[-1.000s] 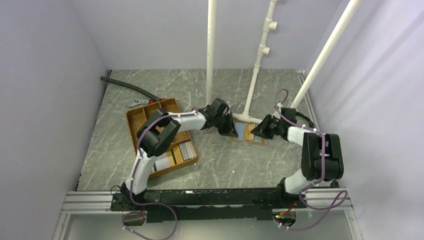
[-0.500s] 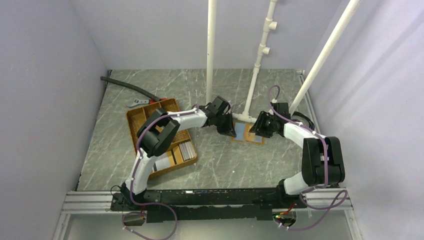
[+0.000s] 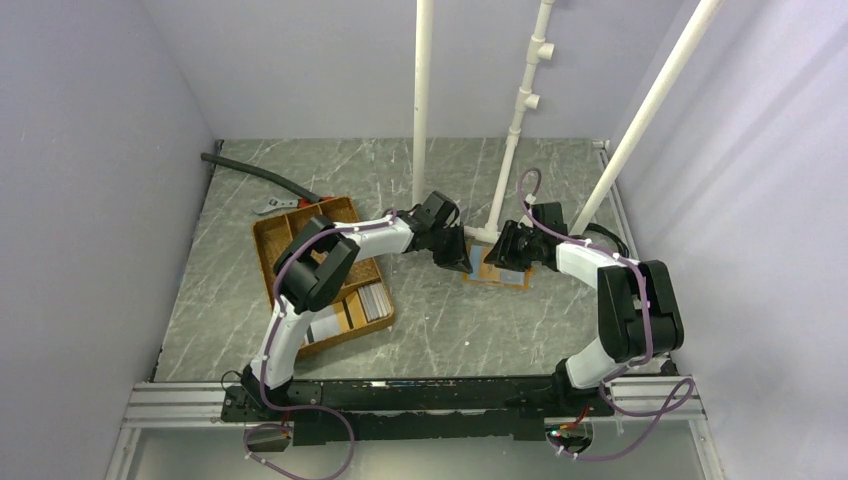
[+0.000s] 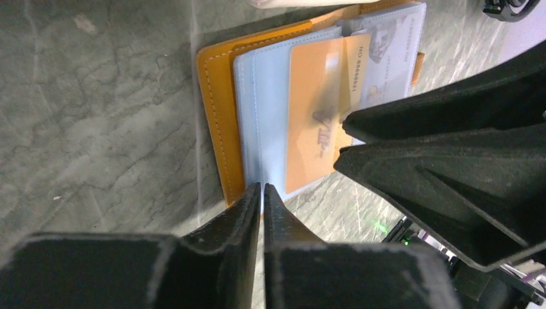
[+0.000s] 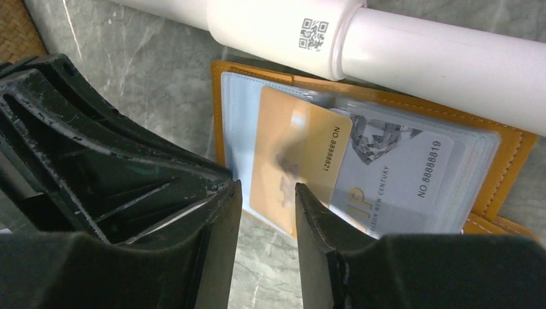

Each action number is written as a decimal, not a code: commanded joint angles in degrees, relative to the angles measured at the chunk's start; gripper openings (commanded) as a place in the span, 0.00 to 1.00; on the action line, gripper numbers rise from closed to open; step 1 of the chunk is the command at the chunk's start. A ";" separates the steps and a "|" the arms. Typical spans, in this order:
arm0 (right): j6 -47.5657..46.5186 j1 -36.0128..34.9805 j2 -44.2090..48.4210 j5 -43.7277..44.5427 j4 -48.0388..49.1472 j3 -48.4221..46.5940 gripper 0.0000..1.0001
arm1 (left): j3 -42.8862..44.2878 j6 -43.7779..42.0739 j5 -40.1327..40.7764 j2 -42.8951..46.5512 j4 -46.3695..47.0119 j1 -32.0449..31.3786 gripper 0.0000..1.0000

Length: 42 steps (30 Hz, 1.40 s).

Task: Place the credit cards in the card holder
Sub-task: Insert the credit card into the card holder.

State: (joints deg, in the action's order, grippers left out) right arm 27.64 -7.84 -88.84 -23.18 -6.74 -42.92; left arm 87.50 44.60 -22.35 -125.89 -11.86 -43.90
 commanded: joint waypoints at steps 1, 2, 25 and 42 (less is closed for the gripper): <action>-0.91 0.50 1.12 2.80 -0.06 -0.81 0.40 | -2.65 -1.75 1.25 1.33 -0.36 1.98 0.19; -1.59 0.46 1.46 4.38 -1.30 -0.99 0.40 | -3.55 -1.59 0.76 2.68 0.48 2.65 0.23; 1.56 -3.77 -0.38 -1.95 8.38 1.13 0.47 | 0.56 -0.48 -0.14 -1.67 0.12 2.59 0.06; 1.81 -0.12 17.83 27.53 -11.73 5.89 0.60 | -6.64 2.27 -7.13 2.83 6.74 3.73 0.54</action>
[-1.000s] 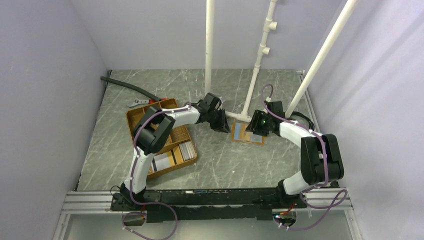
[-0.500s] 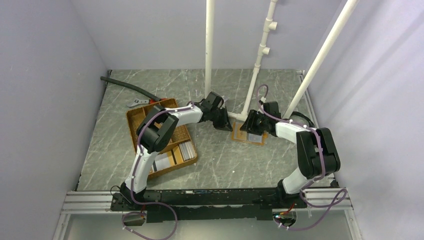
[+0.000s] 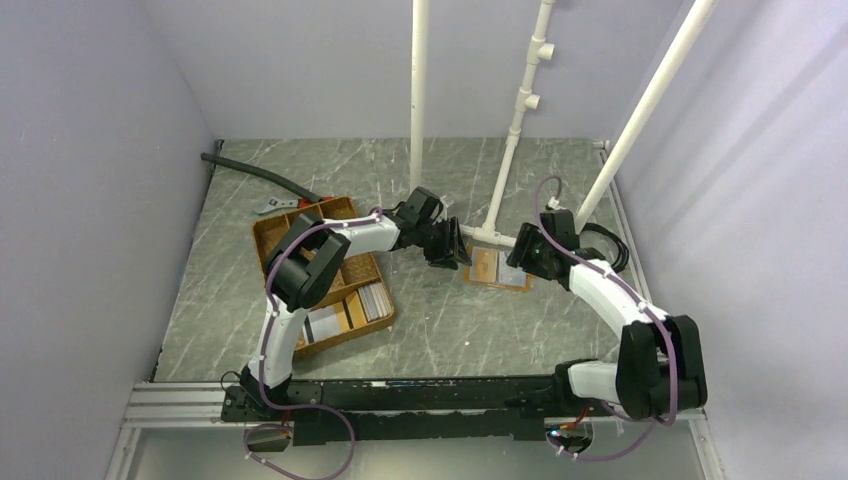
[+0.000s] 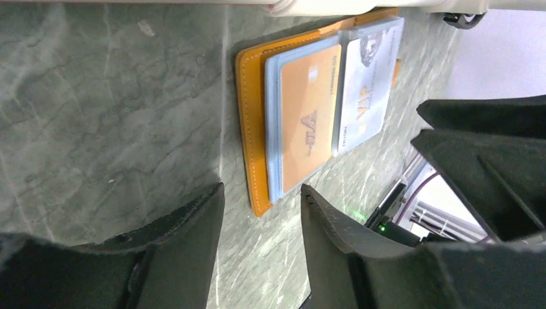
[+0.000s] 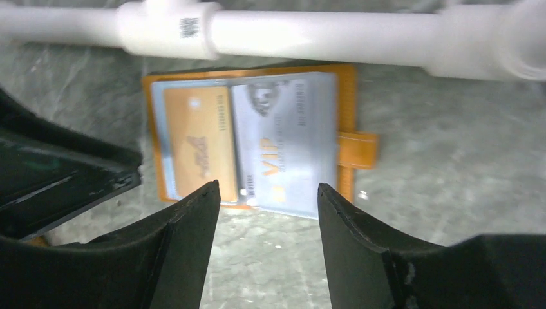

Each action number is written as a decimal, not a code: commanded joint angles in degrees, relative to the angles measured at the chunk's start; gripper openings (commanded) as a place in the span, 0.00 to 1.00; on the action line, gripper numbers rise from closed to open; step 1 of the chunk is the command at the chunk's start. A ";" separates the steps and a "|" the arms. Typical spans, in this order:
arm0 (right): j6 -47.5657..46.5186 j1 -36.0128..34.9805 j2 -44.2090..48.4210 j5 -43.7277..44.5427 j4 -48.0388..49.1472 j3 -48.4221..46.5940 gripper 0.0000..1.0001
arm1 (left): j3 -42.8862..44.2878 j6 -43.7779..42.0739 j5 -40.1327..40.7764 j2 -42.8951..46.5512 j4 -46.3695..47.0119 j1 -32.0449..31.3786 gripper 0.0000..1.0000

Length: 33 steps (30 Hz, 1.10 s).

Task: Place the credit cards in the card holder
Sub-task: Insert the credit card into the card holder, then close the card holder at the center of the board.

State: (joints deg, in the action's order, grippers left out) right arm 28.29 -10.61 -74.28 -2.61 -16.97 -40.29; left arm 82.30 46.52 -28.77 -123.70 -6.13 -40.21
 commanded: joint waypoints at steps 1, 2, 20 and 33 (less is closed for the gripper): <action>1.00 3.66 2.79 4.52 -0.02 4.19 0.59 | -1.51 0.90 -1.63 -0.11 1.93 0.06 0.55; 0.42 4.35 2.04 2.27 2.24 5.03 0.58 | -1.67 1.54 -2.56 -0.86 3.32 0.04 0.56; 6.43 -4.93 -3.84 -16.22 14.05 7.85 0.30 | -12.91 7.47 -5.78 10.50 19.99 -0.20 0.58; 9.62 -6.57 0.69 -9.45 8.68 6.88 0.45 | -13.05 9.42 -5.60 11.34 21.16 -2.98 0.58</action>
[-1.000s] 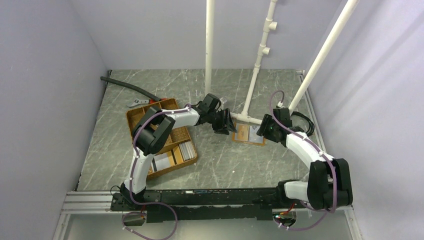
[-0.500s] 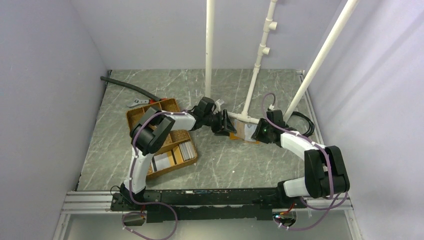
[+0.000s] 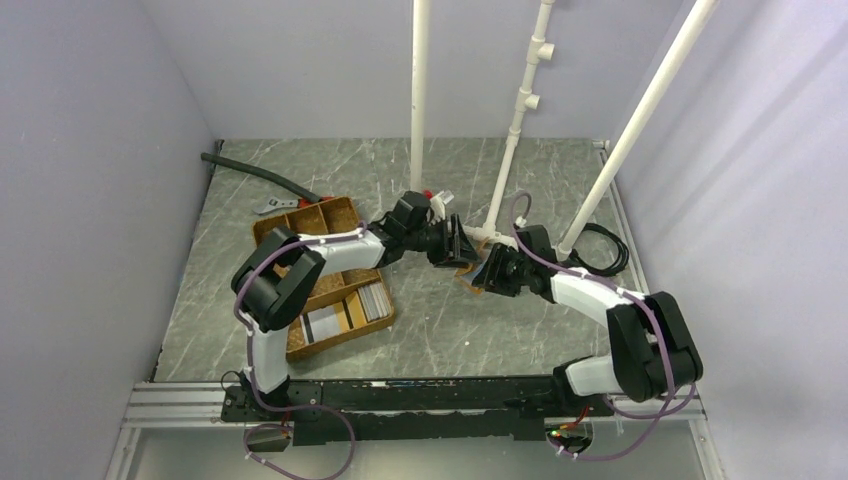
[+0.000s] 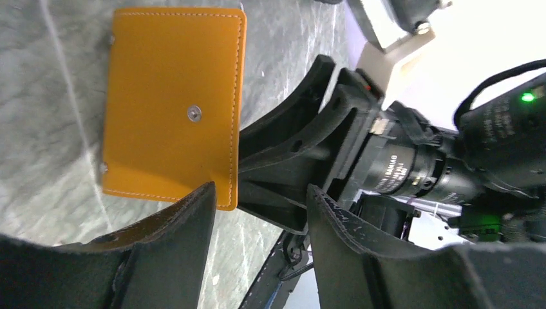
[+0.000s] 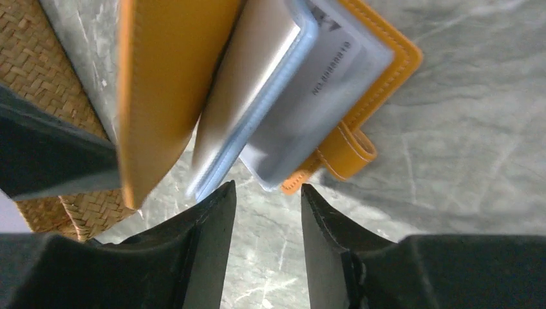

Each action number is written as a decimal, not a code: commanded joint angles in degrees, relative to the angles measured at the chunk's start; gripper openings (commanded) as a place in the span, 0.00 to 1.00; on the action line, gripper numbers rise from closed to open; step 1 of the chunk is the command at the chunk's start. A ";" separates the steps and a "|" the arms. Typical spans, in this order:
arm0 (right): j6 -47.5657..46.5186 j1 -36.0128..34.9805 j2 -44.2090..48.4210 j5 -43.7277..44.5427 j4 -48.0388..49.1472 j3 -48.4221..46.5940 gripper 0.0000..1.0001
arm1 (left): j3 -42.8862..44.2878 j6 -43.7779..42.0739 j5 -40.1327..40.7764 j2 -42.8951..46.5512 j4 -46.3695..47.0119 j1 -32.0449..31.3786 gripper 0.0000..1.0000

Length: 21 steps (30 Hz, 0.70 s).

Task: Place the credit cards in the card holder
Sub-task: Close the card holder at the center of the board.

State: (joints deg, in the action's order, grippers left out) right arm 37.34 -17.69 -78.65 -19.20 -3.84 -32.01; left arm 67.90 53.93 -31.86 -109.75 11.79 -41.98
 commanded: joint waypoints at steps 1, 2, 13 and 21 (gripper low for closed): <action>0.08 1.03 6.62 9.31 -6.15 -1.39 0.49 | 0.81 2.93 -3.02 -3.38 5.62 -1.29 0.58; -0.43 1.84 7.98 10.34 -6.98 -1.22 0.51 | 0.38 3.68 -3.37 -4.11 7.15 -1.34 0.59; -7.40 8.13 8.71 5.06 -1.91 0.40 0.48 | 2.84 1.51 -2.46 -7.87 -0.81 -1.20 0.37; 0.75 7.29 0.24 9.33 -3.67 -2.42 0.27 | 4.88 -0.82 -1.51 -9.76 -6.58 -0.72 0.29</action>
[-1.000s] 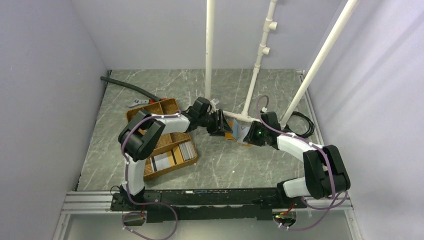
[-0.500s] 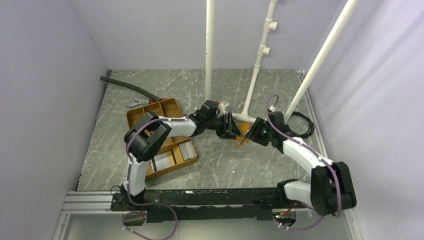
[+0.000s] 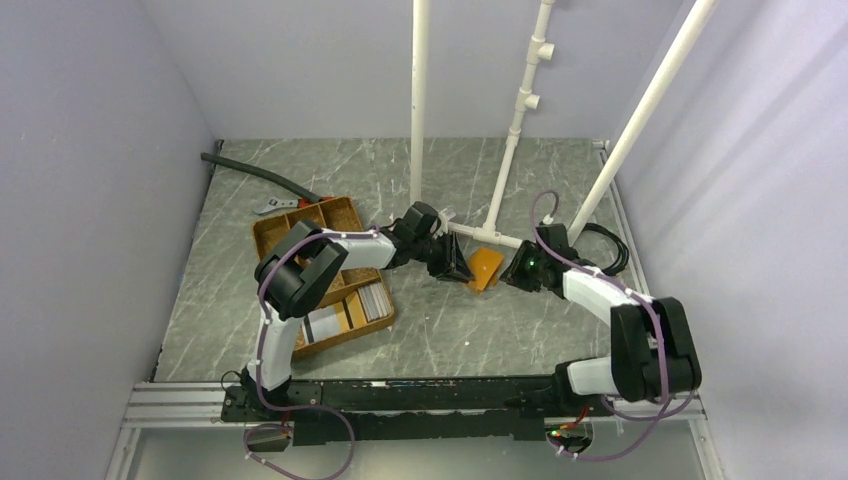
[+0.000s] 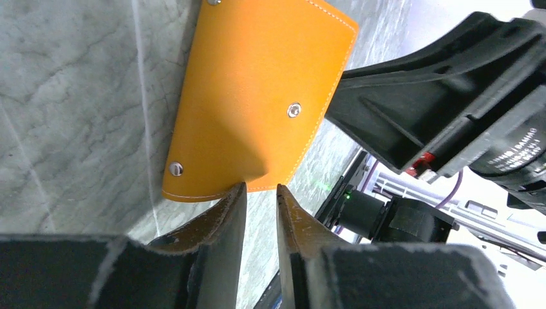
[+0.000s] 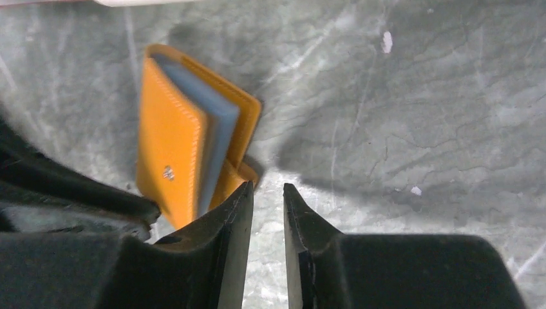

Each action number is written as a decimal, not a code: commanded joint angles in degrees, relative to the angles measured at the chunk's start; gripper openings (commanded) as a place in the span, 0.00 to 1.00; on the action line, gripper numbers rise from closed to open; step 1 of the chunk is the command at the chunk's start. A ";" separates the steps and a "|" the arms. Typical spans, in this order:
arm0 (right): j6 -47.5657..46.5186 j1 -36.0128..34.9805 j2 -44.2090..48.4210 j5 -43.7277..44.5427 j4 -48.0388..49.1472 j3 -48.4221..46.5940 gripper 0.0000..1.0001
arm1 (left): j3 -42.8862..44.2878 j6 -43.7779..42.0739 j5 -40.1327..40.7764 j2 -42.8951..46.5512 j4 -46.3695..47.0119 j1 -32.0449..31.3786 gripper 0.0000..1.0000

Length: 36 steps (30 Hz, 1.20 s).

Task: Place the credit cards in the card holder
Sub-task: Close the card holder at the center of the board.

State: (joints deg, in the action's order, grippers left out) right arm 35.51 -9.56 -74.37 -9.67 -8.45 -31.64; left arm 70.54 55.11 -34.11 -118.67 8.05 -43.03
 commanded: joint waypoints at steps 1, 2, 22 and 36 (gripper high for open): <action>3.24 -1.67 -4.59 0.34 0.95 -2.81 0.27 | 2.19 -1.86 0.68 -1.12 -2.72 0.36 0.29; 3.92 -2.37 -4.73 0.85 1.56 -2.38 0.28 | 2.10 -1.63 0.72 -1.29 -2.37 0.34 0.28; 11.51 -8.04 -9.39 21.85 -9.90 -4.61 0.21 | 5.67 2.11 9.99 -4.20 -15.15 0.35 0.16; 3.27 -2.75 3.70 7.34 2.89 1.56 0.37 | 4.27 -1.58 5.11 -1.21 -9.99 1.27 0.28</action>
State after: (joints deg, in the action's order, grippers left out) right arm 42.89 -13.67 -71.48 3.75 -11.64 -28.71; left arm 75.90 57.06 -30.04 -120.46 -2.17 -42.92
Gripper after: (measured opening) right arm 0.296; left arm 0.253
